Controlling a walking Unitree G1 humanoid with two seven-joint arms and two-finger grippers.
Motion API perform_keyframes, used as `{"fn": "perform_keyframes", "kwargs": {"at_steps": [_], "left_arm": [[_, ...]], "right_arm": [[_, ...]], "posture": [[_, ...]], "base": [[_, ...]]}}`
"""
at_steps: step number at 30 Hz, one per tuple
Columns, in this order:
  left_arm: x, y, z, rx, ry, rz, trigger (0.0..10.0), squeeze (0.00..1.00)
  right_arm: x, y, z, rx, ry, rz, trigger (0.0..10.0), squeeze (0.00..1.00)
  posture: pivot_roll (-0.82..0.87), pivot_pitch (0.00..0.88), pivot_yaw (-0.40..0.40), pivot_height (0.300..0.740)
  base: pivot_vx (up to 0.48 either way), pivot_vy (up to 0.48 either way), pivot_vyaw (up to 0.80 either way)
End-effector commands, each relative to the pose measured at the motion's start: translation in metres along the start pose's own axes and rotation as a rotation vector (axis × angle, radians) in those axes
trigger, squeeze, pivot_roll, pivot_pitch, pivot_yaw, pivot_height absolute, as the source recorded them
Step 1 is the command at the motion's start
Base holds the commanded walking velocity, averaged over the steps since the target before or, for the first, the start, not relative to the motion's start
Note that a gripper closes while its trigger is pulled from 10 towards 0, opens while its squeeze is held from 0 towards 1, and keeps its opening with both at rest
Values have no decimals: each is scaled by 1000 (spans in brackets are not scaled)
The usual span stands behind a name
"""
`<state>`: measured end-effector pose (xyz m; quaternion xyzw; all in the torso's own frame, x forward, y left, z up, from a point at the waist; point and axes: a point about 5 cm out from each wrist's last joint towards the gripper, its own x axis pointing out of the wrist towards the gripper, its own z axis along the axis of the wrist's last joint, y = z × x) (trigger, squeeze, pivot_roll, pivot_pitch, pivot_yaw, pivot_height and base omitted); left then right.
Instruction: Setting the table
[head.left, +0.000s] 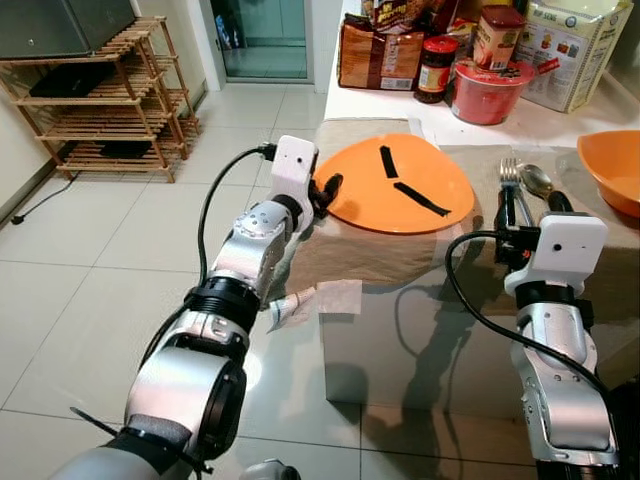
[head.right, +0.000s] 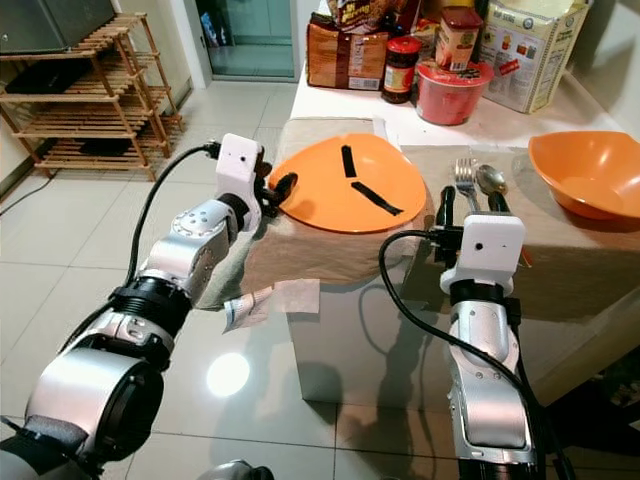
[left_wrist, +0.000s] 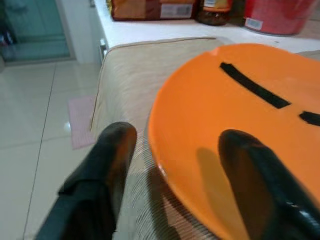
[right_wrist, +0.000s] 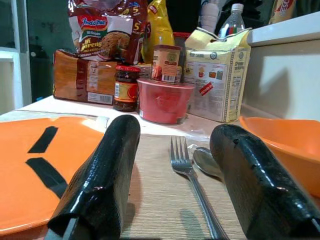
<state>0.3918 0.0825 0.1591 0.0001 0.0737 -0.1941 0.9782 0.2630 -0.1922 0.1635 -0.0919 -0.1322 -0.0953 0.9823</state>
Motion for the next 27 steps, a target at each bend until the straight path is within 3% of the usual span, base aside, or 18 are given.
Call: {"fn": "perform_keyframes", "kwargs": {"at_steps": [1, 11, 25, 26, 27], "left_arm": [[1, 6, 3, -23, 12, 32, 10000, 0], [4, 12, 11, -50, 0, 75, 10000, 0], [-4, 41, 8, 12, 9, 198, 10000, 0], [-4, 41, 7, 18, 10, 188, 10000, 1000], [-4, 41, 7, 16, 11, 184, 10000, 1000]], "right_arm": [[-5, -2, 4, 10, -15, -2, 10000, 0], [-19, -11, -2, -1, 25, -26, 10000, 0], [-19, -7, -5, 0, 42, 4, 10000, 0], [-20, -7, -5, 1, 45, 6, 10000, 0], [-20, -7, -6, 1, 46, 7, 10000, 0]], "posture": [[-41, 0, 61, 735], [-63, 0, 69, 735], [-46, 0, 57, 735], [-42, 0, 55, 735], [-42, 0, 55, 735]], "base": [[0, 0, 0], [0, 0, 0], [0, 0, 0], [0, 0, 0], [0, 0, 0]]}}
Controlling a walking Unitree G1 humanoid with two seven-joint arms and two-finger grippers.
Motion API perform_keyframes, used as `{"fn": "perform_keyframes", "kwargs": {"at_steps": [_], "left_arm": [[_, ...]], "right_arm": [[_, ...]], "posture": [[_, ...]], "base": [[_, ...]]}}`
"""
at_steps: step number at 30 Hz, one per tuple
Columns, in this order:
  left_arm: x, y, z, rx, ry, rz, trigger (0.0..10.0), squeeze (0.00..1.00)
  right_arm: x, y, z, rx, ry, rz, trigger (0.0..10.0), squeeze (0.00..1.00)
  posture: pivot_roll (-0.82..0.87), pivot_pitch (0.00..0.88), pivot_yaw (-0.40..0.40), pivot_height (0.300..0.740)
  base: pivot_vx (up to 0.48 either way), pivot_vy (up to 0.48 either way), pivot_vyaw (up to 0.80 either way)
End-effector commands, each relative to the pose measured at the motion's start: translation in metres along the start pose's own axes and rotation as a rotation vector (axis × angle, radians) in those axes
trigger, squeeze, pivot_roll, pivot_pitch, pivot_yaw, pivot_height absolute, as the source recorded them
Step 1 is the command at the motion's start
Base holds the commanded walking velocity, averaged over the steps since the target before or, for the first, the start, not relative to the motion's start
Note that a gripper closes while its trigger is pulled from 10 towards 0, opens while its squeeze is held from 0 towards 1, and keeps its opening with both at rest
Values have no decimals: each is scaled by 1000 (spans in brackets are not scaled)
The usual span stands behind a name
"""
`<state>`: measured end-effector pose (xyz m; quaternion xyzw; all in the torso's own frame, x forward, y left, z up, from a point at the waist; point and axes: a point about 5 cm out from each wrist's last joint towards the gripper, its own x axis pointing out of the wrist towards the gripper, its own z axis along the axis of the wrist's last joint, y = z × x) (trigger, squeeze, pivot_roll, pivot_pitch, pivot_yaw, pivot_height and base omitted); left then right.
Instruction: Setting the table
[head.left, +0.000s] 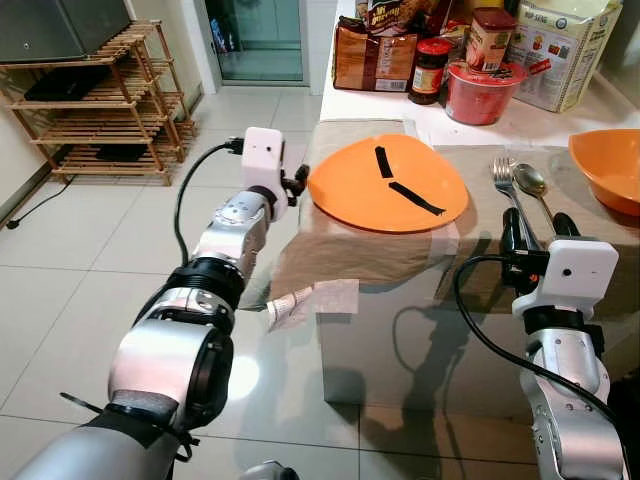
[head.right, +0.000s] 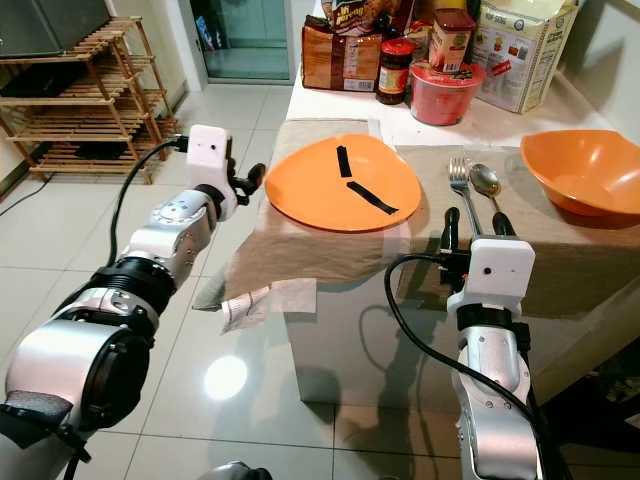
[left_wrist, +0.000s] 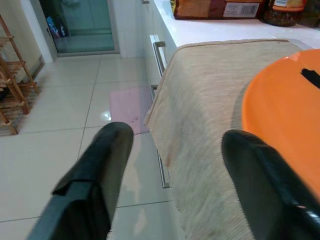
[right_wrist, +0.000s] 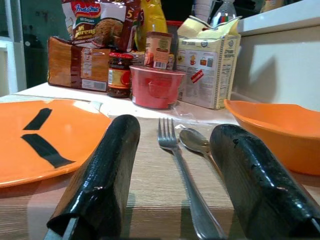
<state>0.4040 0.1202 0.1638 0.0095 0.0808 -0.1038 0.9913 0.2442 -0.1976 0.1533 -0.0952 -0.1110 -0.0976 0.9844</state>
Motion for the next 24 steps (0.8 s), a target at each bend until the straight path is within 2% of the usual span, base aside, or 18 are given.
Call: {"fn": "perform_keyframes", "kwargs": {"at_steps": [1, 5, 6, 9, 10, 11, 12, 24], "left_arm": [[0, 0, 0, 0, 0, -11, 10000, 1000], [1, -6, -2, -67, 20, -36, 10000, 1000], [2, -11, -2, -138, 23, -60, 10000, 1000], [2, -17, -1, -238, 34, -97, 10000, 1000], [3, -19, -2, -262, 43, -105, 10000, 929], [3, -19, -2, -262, 43, -105, 10000, 929], [3, -20, -4, -284, 54, -111, 10000, 0], [1, -25, -18, -378, 136, -111, 10000, 0]], "right_arm": [[0, 1, 0, 11, 6, 8, 10000, 0], [-1, 2, -1, 11, 8, 12, 10000, 0], [-1, 2, -1, 10, 9, 12, 10000, 0], [-1, 1, -1, 9, 10, 13, 10000, 0], [-1, 1, -1, 8, 10, 14, 10000, 0], [-1, 1, -1, 8, 10, 14, 10000, 0], [-1, 1, -1, 7, 10, 15, 10000, 0], [-2, 1, -1, 2, 15, 21, 10000, 0]], "posture": [[-41, 0, 56, 735], [-42, 0, 58, 735], [-45, 0, 57, 735], [-46, 0, 57, 735], [-47, 0, 56, 735], [-47, 0, 56, 735], [-49, 0, 55, 735], [-55, 0, 52, 735]], "base": [[0, 0, 0], [0, 0, 0], [0, 0, 0], [0, 0, 0], [0, 0, 0], [0, 0, 0], [0, 0, 0], [0, 0, 0]]}}
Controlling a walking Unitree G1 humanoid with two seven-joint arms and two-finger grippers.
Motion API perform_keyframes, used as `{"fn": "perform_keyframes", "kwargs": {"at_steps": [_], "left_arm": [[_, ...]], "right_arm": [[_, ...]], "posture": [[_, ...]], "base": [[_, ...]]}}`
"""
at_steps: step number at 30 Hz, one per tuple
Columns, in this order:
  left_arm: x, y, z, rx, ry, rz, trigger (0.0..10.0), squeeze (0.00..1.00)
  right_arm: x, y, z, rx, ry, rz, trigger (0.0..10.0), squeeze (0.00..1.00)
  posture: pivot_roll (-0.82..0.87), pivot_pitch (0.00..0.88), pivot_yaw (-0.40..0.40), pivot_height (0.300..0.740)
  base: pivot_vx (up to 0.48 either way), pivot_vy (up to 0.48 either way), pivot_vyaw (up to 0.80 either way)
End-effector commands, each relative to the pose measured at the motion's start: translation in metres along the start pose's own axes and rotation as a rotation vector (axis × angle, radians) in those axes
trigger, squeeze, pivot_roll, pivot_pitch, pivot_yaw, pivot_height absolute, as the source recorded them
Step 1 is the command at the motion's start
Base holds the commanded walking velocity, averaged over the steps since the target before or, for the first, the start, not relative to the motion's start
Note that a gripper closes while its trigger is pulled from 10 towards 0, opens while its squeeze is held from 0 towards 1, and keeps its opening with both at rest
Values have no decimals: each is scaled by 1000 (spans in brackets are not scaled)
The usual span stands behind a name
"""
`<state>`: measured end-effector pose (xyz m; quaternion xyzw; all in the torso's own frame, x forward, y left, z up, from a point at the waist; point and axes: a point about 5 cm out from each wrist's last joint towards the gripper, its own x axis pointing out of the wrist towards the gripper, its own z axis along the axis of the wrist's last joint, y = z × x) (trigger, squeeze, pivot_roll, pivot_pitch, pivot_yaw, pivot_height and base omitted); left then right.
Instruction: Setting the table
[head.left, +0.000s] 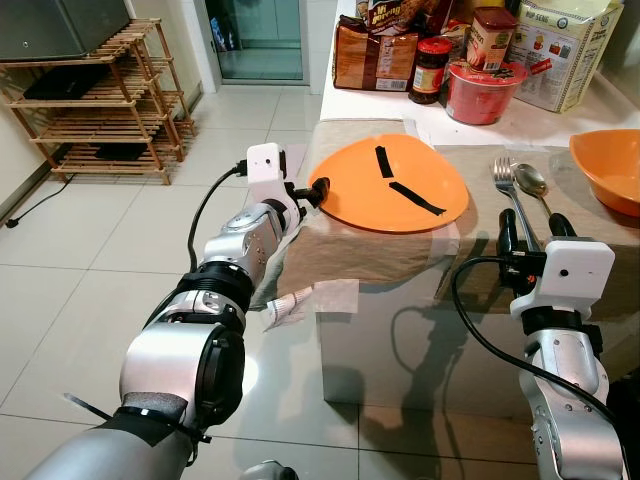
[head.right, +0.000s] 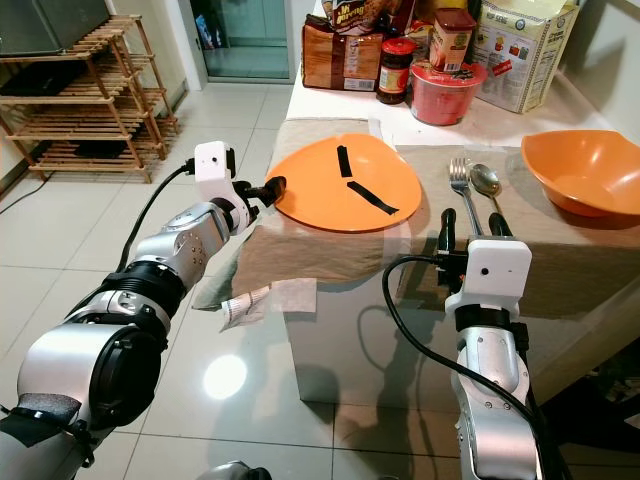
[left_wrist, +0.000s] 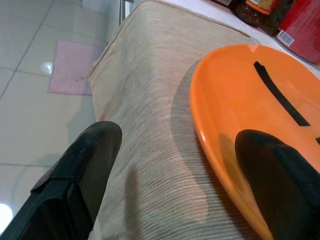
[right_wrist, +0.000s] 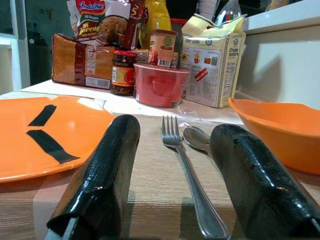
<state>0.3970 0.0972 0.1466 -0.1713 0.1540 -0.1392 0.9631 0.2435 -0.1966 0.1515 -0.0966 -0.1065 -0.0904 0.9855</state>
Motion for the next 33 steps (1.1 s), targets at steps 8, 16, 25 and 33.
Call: {"fn": "perform_keyframes", "kwargs": {"at_steps": [8, 16, 25, 33], "left_arm": [[2, -9, -2, -18, 25, -29, 10000, 0], [4, -21, -2, -107, 32, -83, 10000, 0], [5, -27, 4, -28, 7, -110, 10000, 0], [6, -31, 3, 52, 6, -125, 0, 0]], "right_arm": [[0, 0, 1, 5, 8, 7, 10000, 0], [0, 0, 1, 5, 8, 8, 10000, 0], [0, 1, 0, 5, 11, 6, 10000, 0], [0, 1, -1, 5, 15, 6, 10000, 0]], "posture": [[-57, 0, 52, 735], [-60, 0, 52, 735], [-59, 0, 55, 735], [-59, 0, 56, 735]], "base": [[0, 0, 0], [0, 0, 0], [0, 0, 0], [0, 0, 0]]}}
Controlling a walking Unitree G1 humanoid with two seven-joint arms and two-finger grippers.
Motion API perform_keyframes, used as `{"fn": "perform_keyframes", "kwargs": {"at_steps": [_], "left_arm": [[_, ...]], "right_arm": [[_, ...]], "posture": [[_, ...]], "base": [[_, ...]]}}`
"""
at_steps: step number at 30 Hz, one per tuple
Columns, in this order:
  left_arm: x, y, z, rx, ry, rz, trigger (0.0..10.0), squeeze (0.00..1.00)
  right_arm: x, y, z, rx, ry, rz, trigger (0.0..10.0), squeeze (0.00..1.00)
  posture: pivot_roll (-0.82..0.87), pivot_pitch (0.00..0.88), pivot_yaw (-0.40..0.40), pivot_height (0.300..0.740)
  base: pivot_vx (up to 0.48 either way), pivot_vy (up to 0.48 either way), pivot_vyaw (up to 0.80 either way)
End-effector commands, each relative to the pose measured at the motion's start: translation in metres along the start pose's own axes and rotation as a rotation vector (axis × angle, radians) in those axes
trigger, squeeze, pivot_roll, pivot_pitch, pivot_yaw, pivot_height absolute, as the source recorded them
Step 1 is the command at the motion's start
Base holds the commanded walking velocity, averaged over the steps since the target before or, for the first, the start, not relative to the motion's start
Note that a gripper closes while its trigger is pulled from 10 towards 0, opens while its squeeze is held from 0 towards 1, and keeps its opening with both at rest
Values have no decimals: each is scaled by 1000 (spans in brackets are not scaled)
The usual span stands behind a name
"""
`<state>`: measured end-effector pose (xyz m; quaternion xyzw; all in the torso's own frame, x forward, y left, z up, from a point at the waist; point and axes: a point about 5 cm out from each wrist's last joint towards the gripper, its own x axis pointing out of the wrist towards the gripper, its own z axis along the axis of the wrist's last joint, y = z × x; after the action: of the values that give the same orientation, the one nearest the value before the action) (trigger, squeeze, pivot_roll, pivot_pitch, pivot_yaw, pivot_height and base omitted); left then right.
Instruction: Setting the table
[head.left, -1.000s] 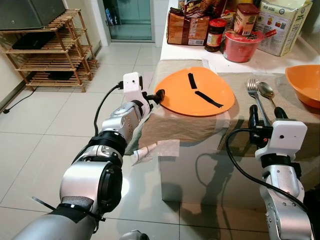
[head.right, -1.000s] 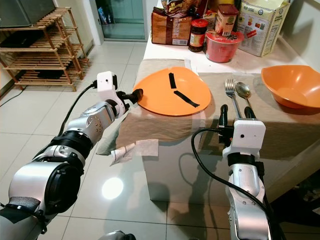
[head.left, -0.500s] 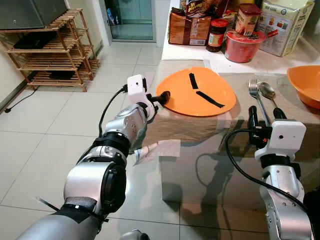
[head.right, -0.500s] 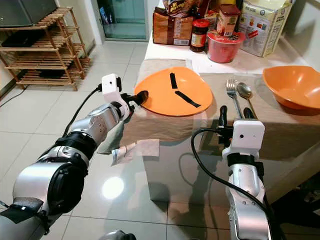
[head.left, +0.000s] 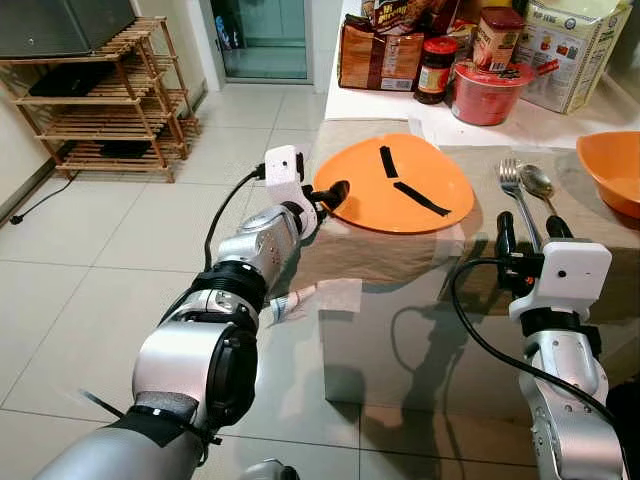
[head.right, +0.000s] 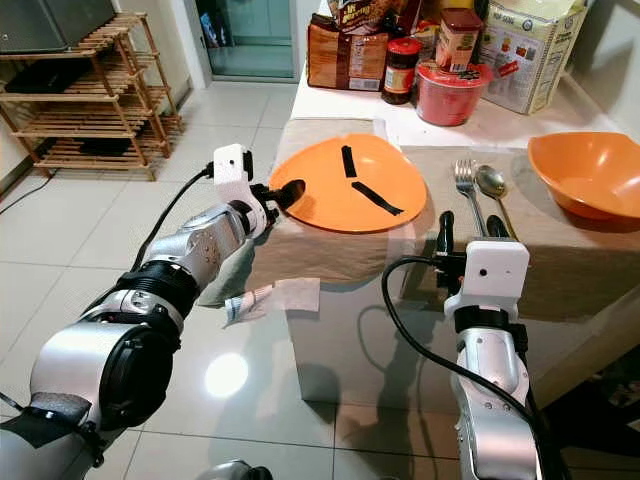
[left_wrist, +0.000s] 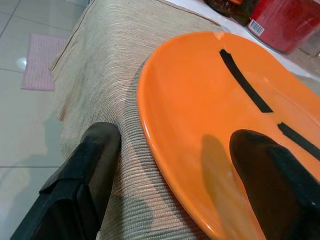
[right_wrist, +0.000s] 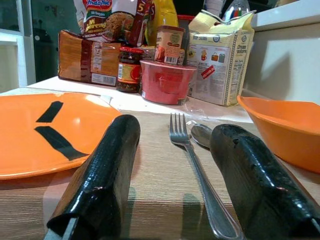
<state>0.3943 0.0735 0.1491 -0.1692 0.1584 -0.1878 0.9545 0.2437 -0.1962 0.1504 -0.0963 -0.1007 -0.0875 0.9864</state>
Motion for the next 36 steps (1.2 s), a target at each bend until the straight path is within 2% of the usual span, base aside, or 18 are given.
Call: {"fn": "perform_keyframes", "kwargs": {"at_steps": [1, 3, 11, 14, 24, 36], "left_arm": [[2, -8, 9, 39, -19, -32, 0, 0], [3, -10, 7, 52, -10, -40, 0, 0], [4, -20, 7, -71, -6, -107, 0, 0], [4, -20, 10, -84, -28, -111, 0, 0], [5, -28, 11, -10, -33, -162, 0, 0], [4, -23, 14, 30, -50, -135, 0, 0]], "right_arm": [[0, 1, 0, 5, 4, -1, 10000, 0], [0, 1, 0, 6, 5, -1, 10000, 0], [-2, 2, -1, 9, 13, -3, 10000, 0], [-2, 2, -1, 9, 14, -4, 10000, 0], [-4, 1, -2, 10, 19, -4, 10000, 0], [-6, 3, -5, 13, 30, -2, 10000, 0]], "posture": [[-59, 0, 56, 735], [-59, 0, 57, 735], [-62, 0, 62, 735], [-63, 0, 62, 735], [-60, 0, 62, 735], [-56, 0, 62, 735]], "base": [[0, 0, 0], [0, 0, 0], [0, 0, 0], [0, 0, 0], [0, 0, 0], [0, 0, 0]]}}
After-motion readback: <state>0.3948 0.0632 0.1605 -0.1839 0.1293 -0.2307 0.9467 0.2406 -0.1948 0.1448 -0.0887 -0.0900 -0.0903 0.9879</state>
